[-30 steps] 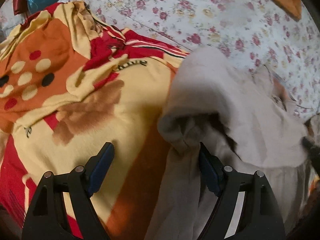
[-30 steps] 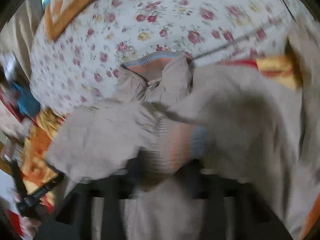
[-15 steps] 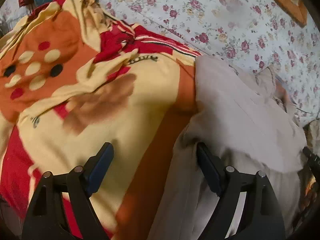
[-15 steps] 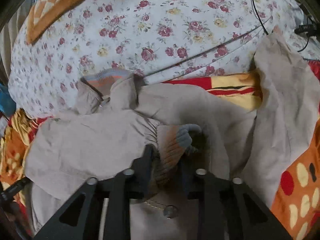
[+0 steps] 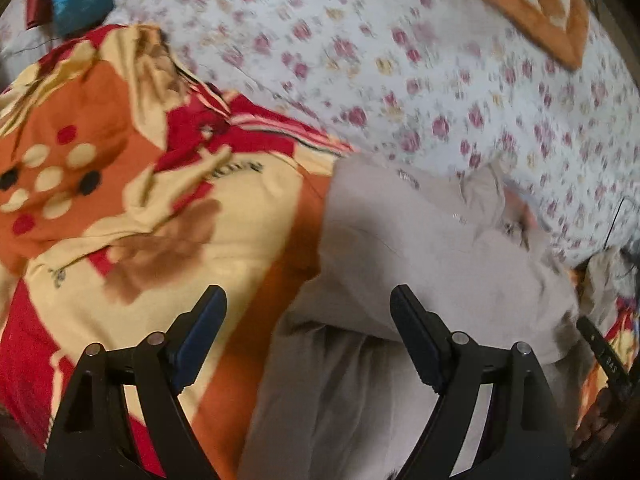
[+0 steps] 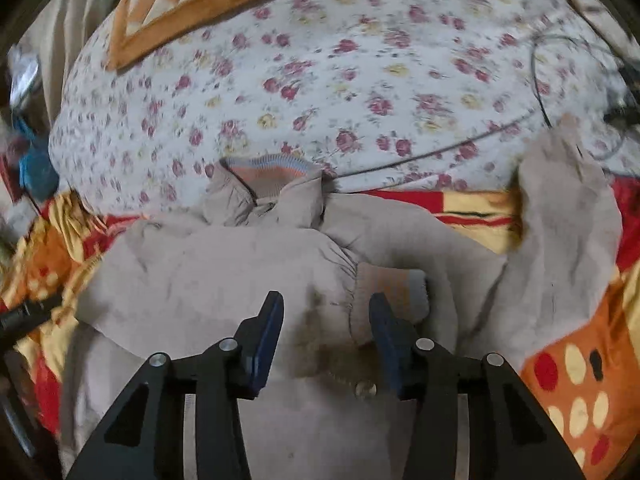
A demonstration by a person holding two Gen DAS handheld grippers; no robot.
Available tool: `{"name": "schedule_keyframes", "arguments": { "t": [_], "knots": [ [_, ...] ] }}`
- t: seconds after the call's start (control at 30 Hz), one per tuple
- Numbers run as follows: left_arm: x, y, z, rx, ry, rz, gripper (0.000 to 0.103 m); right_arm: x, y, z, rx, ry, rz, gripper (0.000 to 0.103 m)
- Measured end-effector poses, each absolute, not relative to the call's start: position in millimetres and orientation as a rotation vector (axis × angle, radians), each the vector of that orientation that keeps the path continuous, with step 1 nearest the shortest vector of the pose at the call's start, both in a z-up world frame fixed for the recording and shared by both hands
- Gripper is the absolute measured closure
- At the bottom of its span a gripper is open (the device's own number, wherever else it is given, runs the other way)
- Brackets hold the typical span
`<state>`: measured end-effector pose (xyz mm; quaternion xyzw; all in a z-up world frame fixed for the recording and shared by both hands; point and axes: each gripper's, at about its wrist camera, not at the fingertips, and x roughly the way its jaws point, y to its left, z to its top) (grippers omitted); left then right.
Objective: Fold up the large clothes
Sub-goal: 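Lay the sleeve across the jacket front and open the left gripper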
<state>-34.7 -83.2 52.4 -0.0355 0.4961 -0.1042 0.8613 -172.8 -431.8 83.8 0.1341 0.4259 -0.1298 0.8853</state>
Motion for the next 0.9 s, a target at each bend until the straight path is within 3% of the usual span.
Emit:
{"name": "schedule_keyframes", "arguments": {
  "t": [0.13,0.23,0.47,0.5,0.57,0.7,0.83,0.9],
  "knots": [
    [-23.5,-95.2,23.0,-0.024,1.097,-0.172,0.019,-157.9,-441.7,56.2,0.225,0.954,-0.327,0.066],
    [-21.9,-94.0,9.7,-0.034,1.098,-0.170,0.017,-149.1,-443.9,39.9,0.166,0.968,-0.343,0.065],
    [-32.7,-99.4,26.9,0.015,1.027,-0.199,0.017,-162.0,-438.1,65.0,0.186,0.935,-0.319,0.062],
    [-34.9,-97.9,31.3,-0.005,1.015,-0.212,0.017,-166.2,-435.3,70.1,0.195,0.918,-0.302,0.061],
    [-40.0,-95.7,38.0,-0.031,0.995,-0.221,0.017,-168.6,-429.3,71.0,0.190,0.912,-0.287,0.050],
    [-49.2,-97.0,42.2,-0.020,0.979,-0.233,0.017,-160.2,-425.3,38.4,0.169,1.014,-0.302,0.049],
    [-53.2,-97.8,41.6,-0.013,0.980,-0.237,0.017,-171.6,-419.1,60.3,0.178,0.968,-0.294,0.048],
    [-54.5,-100.4,43.0,-0.011,0.978,-0.241,0.017,-183.9,-418.9,71.3,0.200,0.944,-0.291,0.042]
  ]
}}
